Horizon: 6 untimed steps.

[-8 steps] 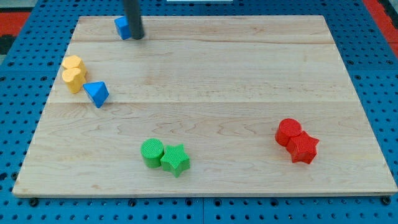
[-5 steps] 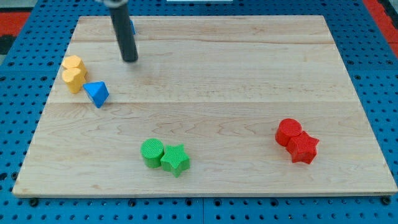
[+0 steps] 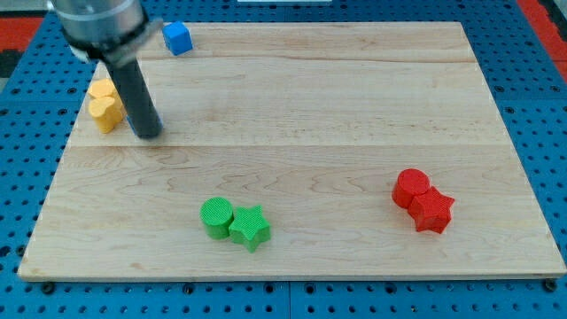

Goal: Push the triangle into the cube

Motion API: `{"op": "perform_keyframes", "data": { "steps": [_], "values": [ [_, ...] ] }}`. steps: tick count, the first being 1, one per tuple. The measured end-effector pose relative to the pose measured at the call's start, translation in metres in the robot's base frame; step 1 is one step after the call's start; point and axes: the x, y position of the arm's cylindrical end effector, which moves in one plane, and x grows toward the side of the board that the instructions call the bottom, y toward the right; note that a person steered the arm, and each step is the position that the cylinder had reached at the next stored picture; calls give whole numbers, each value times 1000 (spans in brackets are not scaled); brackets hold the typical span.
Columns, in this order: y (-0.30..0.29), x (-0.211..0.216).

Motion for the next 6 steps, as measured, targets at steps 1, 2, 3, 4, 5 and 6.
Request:
{"op": "perform_keyframes", "data": {
  "steps": [1, 2, 3, 4, 5, 6],
  "values": [
    [-6, -57],
    [3, -51],
    [9, -11],
    [-27, -24],
    [-30, -45],
    [-30, -62]
  ]
}}
